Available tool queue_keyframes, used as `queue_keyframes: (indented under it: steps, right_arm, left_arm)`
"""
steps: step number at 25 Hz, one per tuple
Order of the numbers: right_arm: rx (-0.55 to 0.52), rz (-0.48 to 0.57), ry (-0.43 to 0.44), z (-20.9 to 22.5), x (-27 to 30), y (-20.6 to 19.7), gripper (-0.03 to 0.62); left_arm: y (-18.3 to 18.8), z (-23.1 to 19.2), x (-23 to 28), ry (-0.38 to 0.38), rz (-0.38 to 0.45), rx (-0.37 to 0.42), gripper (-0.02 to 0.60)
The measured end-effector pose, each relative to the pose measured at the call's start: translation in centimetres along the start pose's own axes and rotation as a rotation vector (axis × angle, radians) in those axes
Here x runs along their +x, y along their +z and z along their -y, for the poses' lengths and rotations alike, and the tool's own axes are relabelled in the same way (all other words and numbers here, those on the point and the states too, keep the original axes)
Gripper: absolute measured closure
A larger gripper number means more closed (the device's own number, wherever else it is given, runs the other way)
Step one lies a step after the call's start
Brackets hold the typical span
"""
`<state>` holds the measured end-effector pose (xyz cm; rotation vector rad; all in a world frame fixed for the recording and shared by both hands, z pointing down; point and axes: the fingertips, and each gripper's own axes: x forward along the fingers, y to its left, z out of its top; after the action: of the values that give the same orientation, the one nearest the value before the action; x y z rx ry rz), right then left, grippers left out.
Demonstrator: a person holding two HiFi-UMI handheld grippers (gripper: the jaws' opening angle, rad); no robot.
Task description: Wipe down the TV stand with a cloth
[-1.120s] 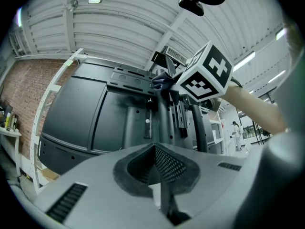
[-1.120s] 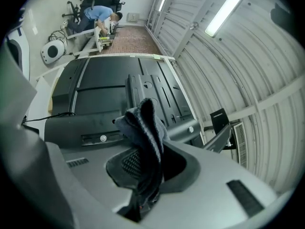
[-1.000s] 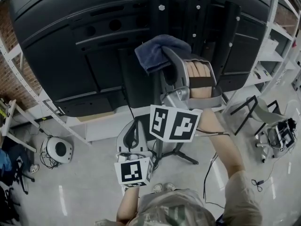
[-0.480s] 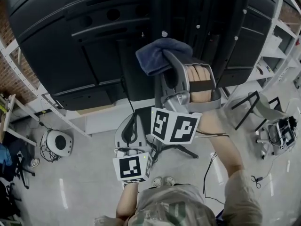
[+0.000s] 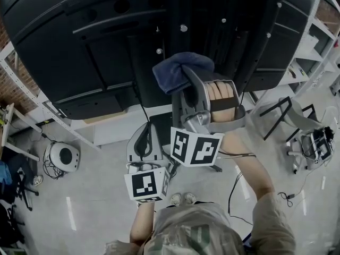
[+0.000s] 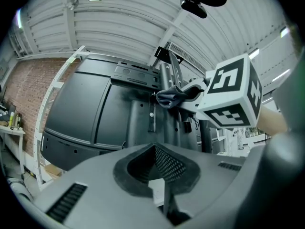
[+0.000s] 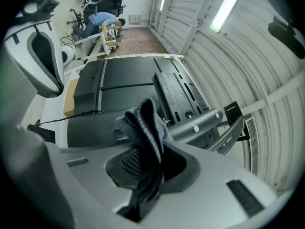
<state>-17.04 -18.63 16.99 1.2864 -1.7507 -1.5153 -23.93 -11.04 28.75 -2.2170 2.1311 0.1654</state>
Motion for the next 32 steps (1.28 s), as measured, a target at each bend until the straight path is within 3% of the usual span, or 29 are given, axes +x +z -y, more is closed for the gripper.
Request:
queue_keyframes:
  steps: [32]
  right_arm:
    - [0.086,-0.113,0.271,-14.5,-4.0,-4.6,0.537]
  left_arm:
    - [-4.4,0.0,-0.1,0.015,-0.109,-0.004,0.566]
